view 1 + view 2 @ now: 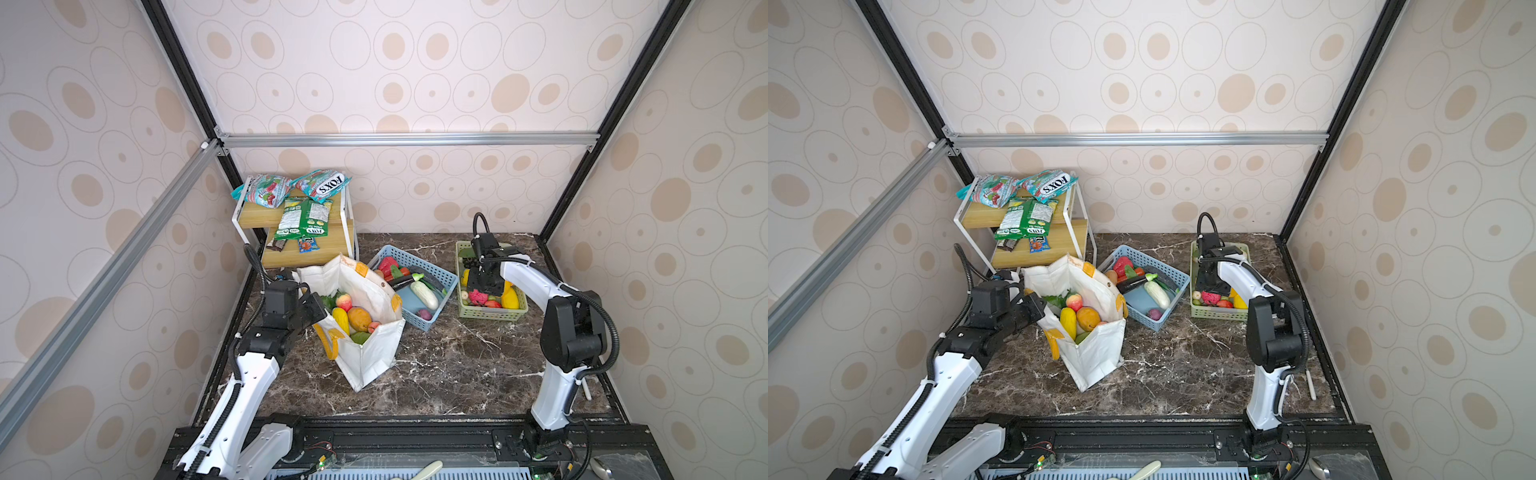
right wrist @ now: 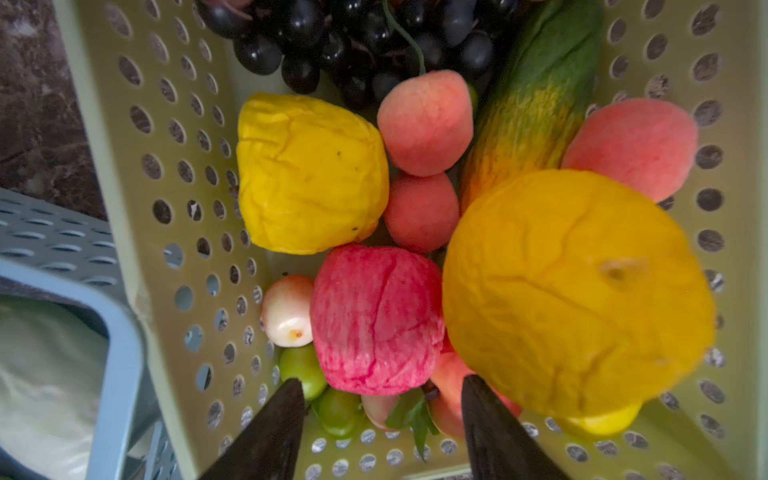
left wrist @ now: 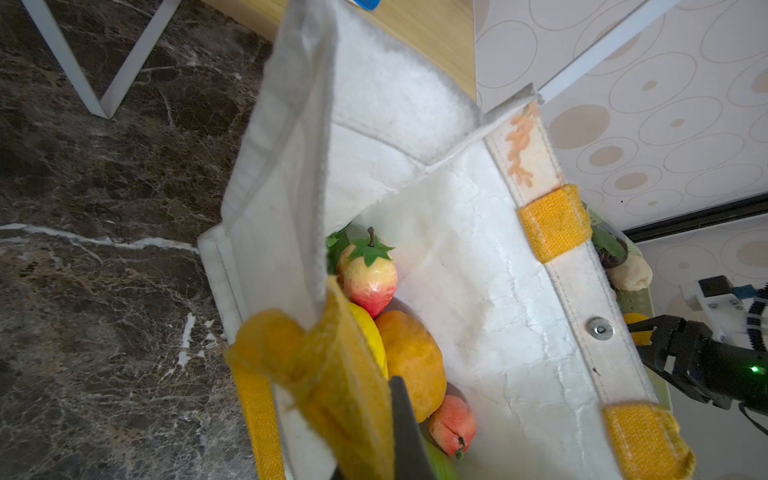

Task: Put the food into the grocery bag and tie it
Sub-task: 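Lower the open right gripper into the green basket onto the red apple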

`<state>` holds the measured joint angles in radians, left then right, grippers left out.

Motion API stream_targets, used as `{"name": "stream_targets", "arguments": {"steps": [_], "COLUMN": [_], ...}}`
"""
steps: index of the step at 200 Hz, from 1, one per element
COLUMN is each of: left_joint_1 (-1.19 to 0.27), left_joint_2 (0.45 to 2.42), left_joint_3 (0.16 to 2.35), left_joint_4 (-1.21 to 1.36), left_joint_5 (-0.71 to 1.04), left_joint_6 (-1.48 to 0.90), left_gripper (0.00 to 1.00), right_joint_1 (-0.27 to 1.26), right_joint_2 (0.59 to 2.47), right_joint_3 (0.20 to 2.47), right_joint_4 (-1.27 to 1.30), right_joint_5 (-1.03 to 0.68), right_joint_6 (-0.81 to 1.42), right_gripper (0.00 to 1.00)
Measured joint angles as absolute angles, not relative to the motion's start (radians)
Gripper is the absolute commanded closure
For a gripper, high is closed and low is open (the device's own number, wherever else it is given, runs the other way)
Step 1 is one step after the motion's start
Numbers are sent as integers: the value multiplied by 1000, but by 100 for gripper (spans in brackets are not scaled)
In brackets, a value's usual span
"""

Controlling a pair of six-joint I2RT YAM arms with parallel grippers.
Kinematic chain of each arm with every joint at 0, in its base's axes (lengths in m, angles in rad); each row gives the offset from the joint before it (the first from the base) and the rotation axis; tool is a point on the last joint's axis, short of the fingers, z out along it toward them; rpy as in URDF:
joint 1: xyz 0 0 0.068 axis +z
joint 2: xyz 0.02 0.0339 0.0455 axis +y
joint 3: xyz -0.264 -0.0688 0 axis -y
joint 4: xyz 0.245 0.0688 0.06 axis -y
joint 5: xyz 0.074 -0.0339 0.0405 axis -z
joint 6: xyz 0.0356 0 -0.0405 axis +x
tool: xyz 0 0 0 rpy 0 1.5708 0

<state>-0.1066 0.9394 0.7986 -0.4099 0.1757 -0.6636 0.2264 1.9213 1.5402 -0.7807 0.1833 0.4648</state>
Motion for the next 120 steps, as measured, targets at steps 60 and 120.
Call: {"name": "stream_targets", "arguments": {"steps": [60, 120], "left_joint_1": [-107, -107], "left_joint_2": [924, 924], "left_joint_3": [789, 789], "left_joint_4": [-410, -411], "left_joint_5": [175, 174], "left_joint_6": [-669, -669], "left_gripper": [100, 100], "right_joint_1": [225, 215], "right_joint_2": [1981, 2027], "right_joint_3": [1540, 1556], "right_joint_4": [-757, -737], "right_joint_5": [193, 207], "right_joint_6": [482, 489], "right_gripper": [31, 28]}}
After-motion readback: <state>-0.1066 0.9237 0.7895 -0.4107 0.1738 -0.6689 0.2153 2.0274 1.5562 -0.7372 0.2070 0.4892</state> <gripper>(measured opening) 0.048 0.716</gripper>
